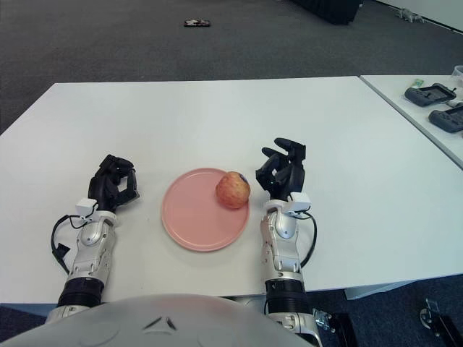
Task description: Put the apple into the plate.
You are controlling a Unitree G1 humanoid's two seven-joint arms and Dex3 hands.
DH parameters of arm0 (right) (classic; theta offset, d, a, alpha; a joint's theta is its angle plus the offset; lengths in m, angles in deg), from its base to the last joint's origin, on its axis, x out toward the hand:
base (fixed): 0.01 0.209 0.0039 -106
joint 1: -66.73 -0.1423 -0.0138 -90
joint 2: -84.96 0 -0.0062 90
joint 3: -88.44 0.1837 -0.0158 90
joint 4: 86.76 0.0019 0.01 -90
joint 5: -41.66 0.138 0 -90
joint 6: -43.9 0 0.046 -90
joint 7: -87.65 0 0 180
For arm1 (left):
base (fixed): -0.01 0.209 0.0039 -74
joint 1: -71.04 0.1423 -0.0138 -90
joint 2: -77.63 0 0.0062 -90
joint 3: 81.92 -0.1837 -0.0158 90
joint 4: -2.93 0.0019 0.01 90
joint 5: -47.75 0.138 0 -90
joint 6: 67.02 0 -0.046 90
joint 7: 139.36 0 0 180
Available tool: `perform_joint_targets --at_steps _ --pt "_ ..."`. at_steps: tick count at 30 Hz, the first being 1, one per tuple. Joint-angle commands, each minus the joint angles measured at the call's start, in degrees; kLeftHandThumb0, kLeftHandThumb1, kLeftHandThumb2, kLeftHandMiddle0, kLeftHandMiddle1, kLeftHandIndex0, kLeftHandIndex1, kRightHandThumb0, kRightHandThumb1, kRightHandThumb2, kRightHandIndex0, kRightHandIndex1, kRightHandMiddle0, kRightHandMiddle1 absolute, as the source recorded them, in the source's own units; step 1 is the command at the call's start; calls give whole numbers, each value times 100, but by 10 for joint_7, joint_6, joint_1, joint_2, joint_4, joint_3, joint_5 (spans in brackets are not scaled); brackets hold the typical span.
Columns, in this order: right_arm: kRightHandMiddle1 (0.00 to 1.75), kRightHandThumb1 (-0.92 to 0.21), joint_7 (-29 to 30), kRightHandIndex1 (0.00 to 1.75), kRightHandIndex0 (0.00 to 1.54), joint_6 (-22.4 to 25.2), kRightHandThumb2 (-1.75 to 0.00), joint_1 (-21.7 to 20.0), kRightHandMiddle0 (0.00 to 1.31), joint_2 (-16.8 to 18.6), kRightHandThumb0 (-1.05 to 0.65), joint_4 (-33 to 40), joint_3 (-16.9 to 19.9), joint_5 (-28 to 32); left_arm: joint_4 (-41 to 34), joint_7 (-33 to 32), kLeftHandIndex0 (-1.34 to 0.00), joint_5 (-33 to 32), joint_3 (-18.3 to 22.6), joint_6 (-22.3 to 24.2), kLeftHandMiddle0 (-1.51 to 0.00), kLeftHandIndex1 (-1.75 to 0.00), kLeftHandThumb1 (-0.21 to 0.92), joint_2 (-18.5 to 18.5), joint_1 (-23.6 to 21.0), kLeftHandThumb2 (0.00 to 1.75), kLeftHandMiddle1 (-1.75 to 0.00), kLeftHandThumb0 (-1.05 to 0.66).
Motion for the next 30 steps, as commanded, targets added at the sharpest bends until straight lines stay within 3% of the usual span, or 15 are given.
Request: perform_joint_targets --at_steps 1,4,12,19,23,30 --pt "173 -76 9 142 46 17 -89 -9 24 29 -41 -6 6 0 2 1 -55 -1 0 7 -97 -175 39 -1 5 123 -175 -45" --pt "174 -76 1 142 50 22 -79 -7 27 13 -38 -13 6 -9 2 1 -55 -2 0 7 -96 -175 39 -1 5 123 -175 -45" --pt "175 -72 -48 141 53 39 -81 6 31 -58 -37 -20 0 -66 4 -4 -55 3 1 5 -96 -175 40 -1 4 123 -175 -45" --pt "175 -76 -65 136 50 52 -76 11 29 -78 -37 -13 -1 -95 4 -4 -55 5 -1 4 -97 -175 39 -1 4 124 -175 -45" --pt "175 -77 -72 135 50 88 -74 20 28 -96 -37 11 -3 -116 2 -6 -55 5 -1 8 -98 -175 39 -3 4 124 -175 -45" --pt "175 -67 -73 141 55 123 -87 28 34 -112 -38 32 -5 -148 3 -9 -55 8 -2 8 -98 -175 39 -3 4 124 -175 -46"
